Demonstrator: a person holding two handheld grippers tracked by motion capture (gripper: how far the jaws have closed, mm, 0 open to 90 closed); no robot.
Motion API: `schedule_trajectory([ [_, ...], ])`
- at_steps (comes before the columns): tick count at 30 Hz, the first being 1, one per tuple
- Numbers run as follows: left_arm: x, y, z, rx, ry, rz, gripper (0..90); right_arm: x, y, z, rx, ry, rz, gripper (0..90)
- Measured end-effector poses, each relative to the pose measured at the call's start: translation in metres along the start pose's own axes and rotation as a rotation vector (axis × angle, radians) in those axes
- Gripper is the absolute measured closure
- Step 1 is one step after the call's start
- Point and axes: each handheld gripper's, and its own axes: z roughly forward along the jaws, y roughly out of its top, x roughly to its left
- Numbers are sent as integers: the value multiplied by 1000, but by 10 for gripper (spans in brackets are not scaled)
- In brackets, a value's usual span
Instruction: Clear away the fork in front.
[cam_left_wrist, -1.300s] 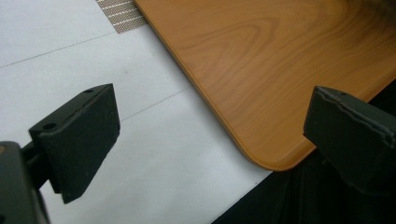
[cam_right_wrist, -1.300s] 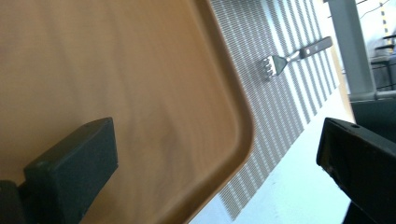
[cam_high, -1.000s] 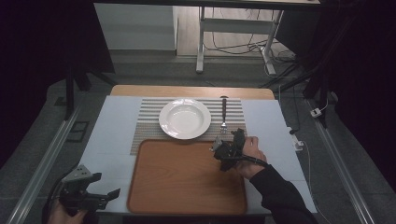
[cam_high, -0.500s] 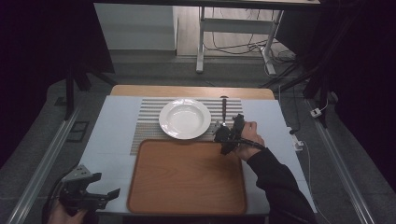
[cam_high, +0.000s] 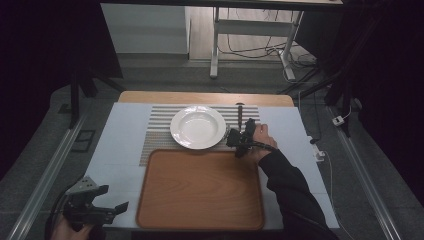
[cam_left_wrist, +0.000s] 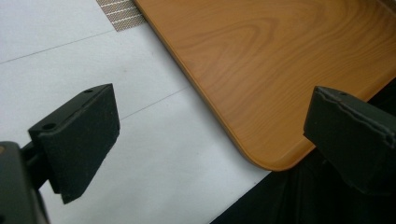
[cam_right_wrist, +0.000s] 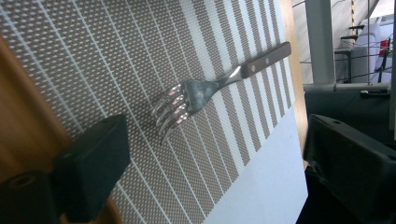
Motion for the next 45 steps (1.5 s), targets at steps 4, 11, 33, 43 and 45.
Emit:
schedule_trajectory([
  [4, 0, 0, 0, 0, 0, 0, 36, 5, 1, 8, 13, 5, -18, 198],
  [11, 0, 0, 0, 3, -2, -1, 36, 14, 3, 18, 0, -22, -60, 486],
  [33, 0, 0, 0, 2, -1, 1, 36, 28, 3, 3, 10, -103, -132, 893],
  [43, -1, 0, 0, 5, -2, 7, 37, 21, -8, -28, -77, -26, -42, 893],
  [45, -1, 0, 1, 7, -2, 8, 38, 21, -12, -39, -95, -41, -21, 893],
])
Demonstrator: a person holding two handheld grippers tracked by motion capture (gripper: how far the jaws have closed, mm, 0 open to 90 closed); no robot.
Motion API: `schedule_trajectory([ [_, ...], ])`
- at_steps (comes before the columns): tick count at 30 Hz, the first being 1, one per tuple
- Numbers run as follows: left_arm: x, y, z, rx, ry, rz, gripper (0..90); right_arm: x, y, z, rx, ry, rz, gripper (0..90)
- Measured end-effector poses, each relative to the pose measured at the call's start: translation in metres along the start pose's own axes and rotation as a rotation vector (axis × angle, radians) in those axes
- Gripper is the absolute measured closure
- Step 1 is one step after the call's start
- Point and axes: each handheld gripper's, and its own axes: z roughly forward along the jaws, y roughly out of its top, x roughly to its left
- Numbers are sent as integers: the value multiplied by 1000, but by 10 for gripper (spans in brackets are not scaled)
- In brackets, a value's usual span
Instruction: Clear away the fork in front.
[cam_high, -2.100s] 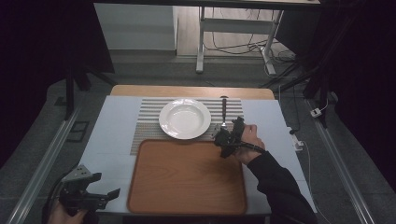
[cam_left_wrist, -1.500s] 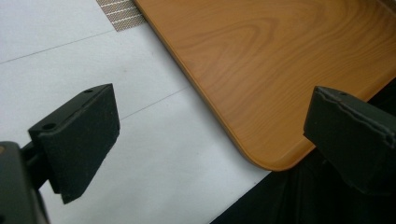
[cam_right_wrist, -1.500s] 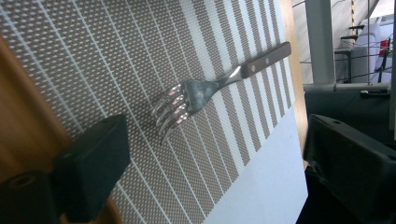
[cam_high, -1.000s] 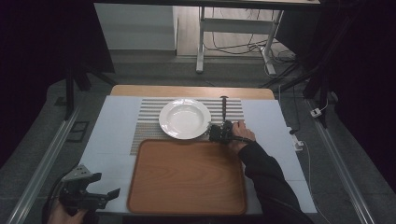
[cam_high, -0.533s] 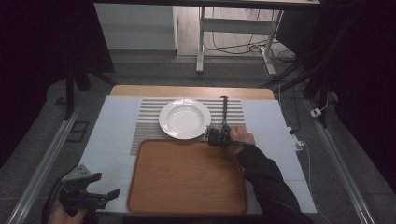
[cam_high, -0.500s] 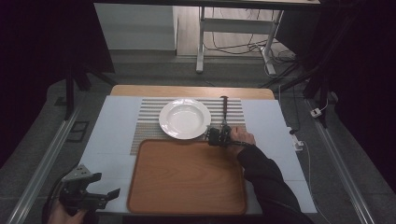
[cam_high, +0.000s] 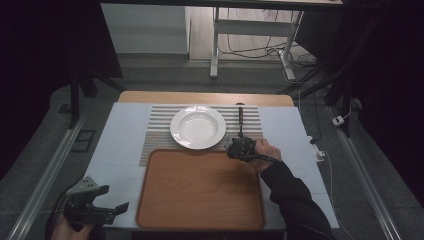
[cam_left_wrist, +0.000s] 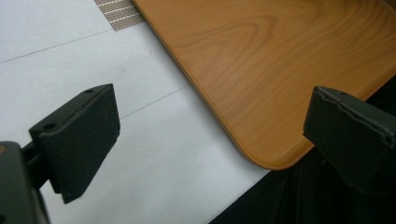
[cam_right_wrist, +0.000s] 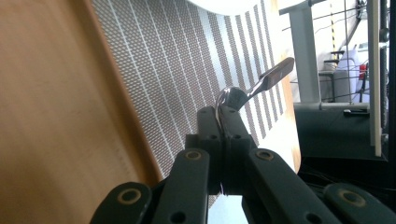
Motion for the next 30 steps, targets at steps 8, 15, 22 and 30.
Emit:
schedule_trajectory([
  [8, -1, 0, 0, 0, 0, 7, 27, 0, -13, -27, -63, 32, 52, 893],
  [15, -2, 0, 0, -2, -11, 19, 7, 1, -23, -52, -141, 75, 118, 893],
  [22, -5, 2, 2, 21, -28, 60, 5, 3, -32, -77, -248, 180, 234, 894],
  [30, -5, 6, 5, 12, -92, 90, 0, 0, -51, -96, -386, 337, 383, 894],
])
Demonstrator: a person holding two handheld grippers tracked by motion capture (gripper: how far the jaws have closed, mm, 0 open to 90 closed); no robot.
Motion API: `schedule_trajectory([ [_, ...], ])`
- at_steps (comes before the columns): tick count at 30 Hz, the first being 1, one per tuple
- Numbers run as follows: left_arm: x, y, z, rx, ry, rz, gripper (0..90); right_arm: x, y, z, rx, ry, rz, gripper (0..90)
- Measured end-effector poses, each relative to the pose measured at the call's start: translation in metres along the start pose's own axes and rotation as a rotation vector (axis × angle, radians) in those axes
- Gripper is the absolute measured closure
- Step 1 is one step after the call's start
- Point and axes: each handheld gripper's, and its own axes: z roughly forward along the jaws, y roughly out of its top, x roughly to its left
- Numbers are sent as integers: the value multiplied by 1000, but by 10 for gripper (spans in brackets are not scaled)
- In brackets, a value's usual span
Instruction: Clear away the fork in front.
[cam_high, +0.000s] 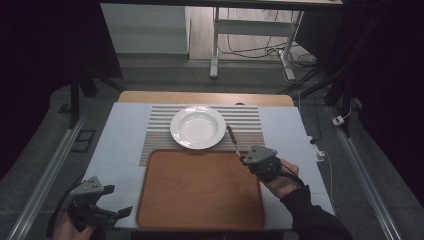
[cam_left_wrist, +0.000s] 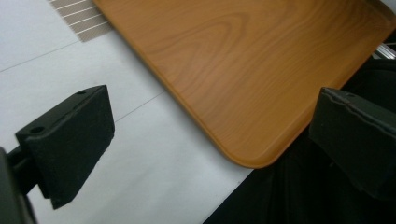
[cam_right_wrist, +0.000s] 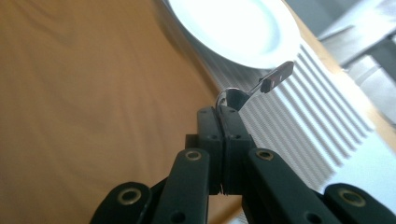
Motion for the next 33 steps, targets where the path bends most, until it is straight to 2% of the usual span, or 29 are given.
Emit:
schedule_trajectory([
  [5, -3, 5, 4, -18, -14, 39, 0, 0, -6, -11, -81, 112, 84, 894],
  [9, -5, 10, 8, -27, -22, 61, 0, 1, -9, -17, -124, 190, 125, 894],
  [10, -7, 14, 11, -29, -31, 78, 0, 2, -10, -18, -129, 209, 130, 894],
  [11, -7, 14, 11, -29, -31, 78, 0, 2, -10, -18, -129, 209, 130, 894],
  [12, -8, 16, 13, -30, -34, 83, 0, 4, -11, -19, -149, 250, 149, 894],
  [13, -8, 18, 15, -25, -38, 92, 0, 5, -11, -20, -159, 268, 159, 893],
  [14, -10, 21, 20, -16, -34, 118, 0, 6, -11, -21, -167, 287, 163, 894],
  [16, -11, 23, 23, -12, -33, 133, 0, 8, -12, -22, -185, 326, 172, 894],
  [17, -11, 25, 26, -7, -36, 143, 0, 8, -12, -22, -185, 326, 172, 894],
  [18, -13, 28, 30, -1, -42, 163, 0, 10, -11, -24, -199, 359, 182, 894],
  [20, -13, 31, 33, 0, -48, 173, 0, 13, -11, -24, -218, 394, 187, 894],
  [25, -18, 48, 47, 13, -66, 237, 0, 21, -9, -25, -248, 480, 189, 894],
  [26, -18, 48, 47, 13, -66, 237, 0, 22, -9, -26, -252, 493, 184, 894],
  [29, -22, 61, 56, 30, -78, 283, 0, 27, -7, -27, -272, 542, 187, 894],
  [30, -22, 61, 56, 30, -78, 283, 0, 28, -6, -27, -279, 558, 187, 894],
  [31, -25, 67, 62, 39, -82, 308, 0, 30, -5, -27, -284, 571, 184, 894],
  [32, -25, 67, 62, 39, -82, 308, 0, 30, -5, -27, -284, 571, 184, 894],
  [33, -28, 73, 67, 42, -87, 332, 0, 33, -3, -27, -294, 602, 181, 894],
])
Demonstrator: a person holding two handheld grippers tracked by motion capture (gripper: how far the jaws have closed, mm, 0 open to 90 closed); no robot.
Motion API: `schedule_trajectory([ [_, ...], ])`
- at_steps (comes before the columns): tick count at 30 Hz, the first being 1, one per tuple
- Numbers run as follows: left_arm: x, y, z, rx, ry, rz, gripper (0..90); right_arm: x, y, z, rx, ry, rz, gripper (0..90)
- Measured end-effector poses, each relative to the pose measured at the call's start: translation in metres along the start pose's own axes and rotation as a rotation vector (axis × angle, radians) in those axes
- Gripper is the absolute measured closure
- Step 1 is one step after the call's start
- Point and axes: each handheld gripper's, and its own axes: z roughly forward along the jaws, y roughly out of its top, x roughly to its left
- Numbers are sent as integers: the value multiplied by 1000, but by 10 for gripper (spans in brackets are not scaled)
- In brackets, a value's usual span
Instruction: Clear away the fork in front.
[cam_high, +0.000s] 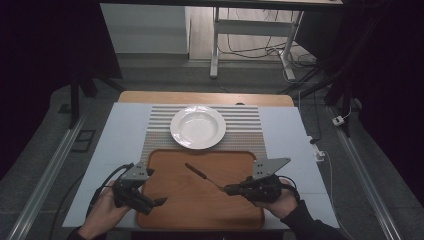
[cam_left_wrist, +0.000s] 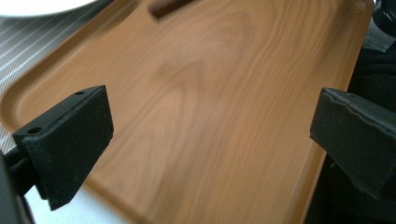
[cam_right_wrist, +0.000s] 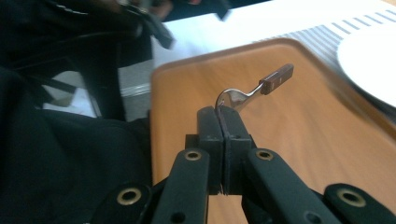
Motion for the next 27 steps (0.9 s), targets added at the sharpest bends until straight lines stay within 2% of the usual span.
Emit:
schedule_trajectory([
  [1, 0, 0, 0, 0, 0, 0, 0, 1, 0, 1, -3, 16, -3, 894],
  [3, -2, 9, 8, 7, -7, 58, 0, 5, 1, 4, 1, 43, -13, 894],
  [4, -2, 9, 8, 7, -7, 58, 0, 6, 2, 5, 6, 56, -20, 894],
  [5, -3, 15, 13, 13, -22, 89, 0, 8, 3, 7, 8, 68, -18, 894],
  [8, -5, 24, 21, 25, -73, 148, 0, 13, 4, 11, 14, 102, -30, 894],
  [9, -6, 27, 23, 34, -83, 182, 0, 14, 5, 12, 14, 114, -33, 894],
  [13, -14, 35, 36, 80, -103, 290, 9, 20, 7, 17, 19, 166, -51, 894],
  [15, -18, 39, 42, 95, -112, 326, 26, 22, 8, 18, 23, 185, -58, 894],
  [18, -23, 41, 47, 112, -112, 390, 93, 25, 9, 20, 31, 214, -73, 893],
  [20, -25, 42, 47, 111, -127, 427, 182, 26, 9, 21, 38, 229, -82, 894],
  [22, -25, 43, 47, 106, -126, 441, 246, 27, 10, 22, 47, 244, -88, 894],
  [23, -26, 44, 45, 103, -152, 471, 290, 28, 9, 22, 51, 249, -96, 894],
  [24, -27, 44, 44, 99, -157, 489, 329, 28, 9, 22, 53, 251, -98, 894],
  [26, -28, 44, 43, 96, -166, 505, 402, 27, 10, 22, 58, 263, -91, 894],
  [27, -29, 44, 43, 93, -183, 524, 460, 27, 10, 21, 60, 268, -88, 894],
])
